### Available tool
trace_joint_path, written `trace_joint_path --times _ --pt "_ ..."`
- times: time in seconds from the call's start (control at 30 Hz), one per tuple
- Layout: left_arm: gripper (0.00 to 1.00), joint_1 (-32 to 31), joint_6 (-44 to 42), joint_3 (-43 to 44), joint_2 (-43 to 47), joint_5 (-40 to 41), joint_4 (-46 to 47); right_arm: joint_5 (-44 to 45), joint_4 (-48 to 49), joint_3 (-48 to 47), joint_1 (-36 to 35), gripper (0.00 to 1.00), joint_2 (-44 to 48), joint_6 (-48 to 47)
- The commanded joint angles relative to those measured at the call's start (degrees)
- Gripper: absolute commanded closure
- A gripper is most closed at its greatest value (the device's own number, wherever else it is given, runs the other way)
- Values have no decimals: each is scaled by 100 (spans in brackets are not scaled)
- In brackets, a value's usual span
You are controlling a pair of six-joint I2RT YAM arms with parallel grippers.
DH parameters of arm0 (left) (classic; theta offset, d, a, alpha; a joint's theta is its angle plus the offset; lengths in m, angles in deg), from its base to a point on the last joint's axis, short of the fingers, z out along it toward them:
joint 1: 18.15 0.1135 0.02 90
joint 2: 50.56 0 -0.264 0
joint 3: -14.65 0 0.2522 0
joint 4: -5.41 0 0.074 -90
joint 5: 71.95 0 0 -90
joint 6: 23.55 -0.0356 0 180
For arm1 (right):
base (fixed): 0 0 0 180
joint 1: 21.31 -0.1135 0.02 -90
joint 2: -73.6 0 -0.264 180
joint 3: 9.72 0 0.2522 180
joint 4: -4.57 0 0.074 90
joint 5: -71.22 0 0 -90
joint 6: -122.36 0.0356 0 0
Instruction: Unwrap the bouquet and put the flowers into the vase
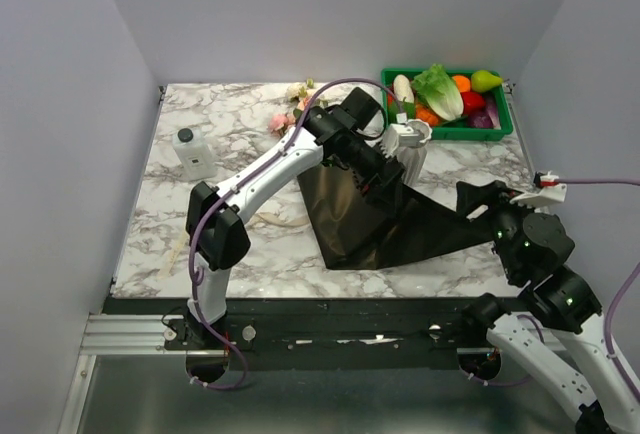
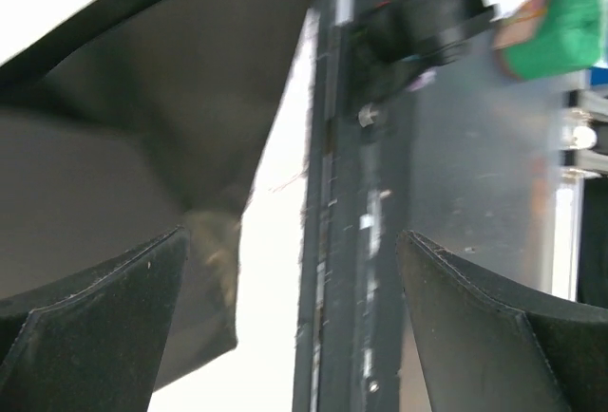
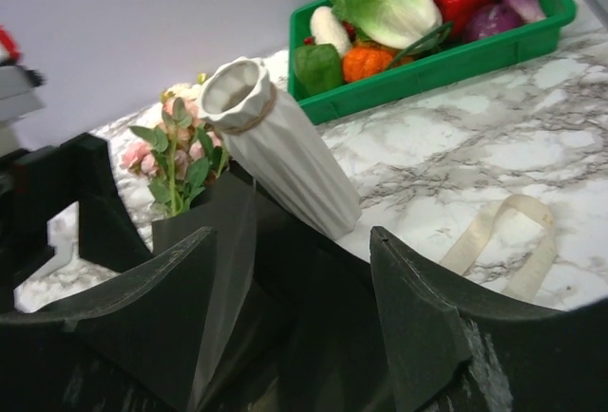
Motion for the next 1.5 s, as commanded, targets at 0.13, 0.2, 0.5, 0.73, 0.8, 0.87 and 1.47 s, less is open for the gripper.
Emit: trace_joint_path --times 0.13,0.2,0.5,0.73,0.8,0.87,1.47 --pt "1 1343 -402 -741 966 129 -96 -1489 1251 848 -23 27 -1171 -48" --pt "1 1573 -551 -1057 1396 216 -156 -1577 1683 980 -31 28 -1418 -57" --pt "1 2224 -807 -1902 2724 1244 -447 -2227 2747 1368 -49 32 -2500 250" --pt "1 2409 -754 -2174 3138 1596 -491 -2368 3116 1508 -58 41 -3027 224" --pt "1 2409 -702 -2236 3261 1640 -447 -2430 3222 1535 -58 46 -3063 181" --pt "1 2409 -658 -2315 3332 1684 -395 -2465 3309 1526 -67 55 -3116 137" --pt "1 2620 177 -2140 3552 2844 -16 -1621 3336 -783 -2412 99 -4924 -399"
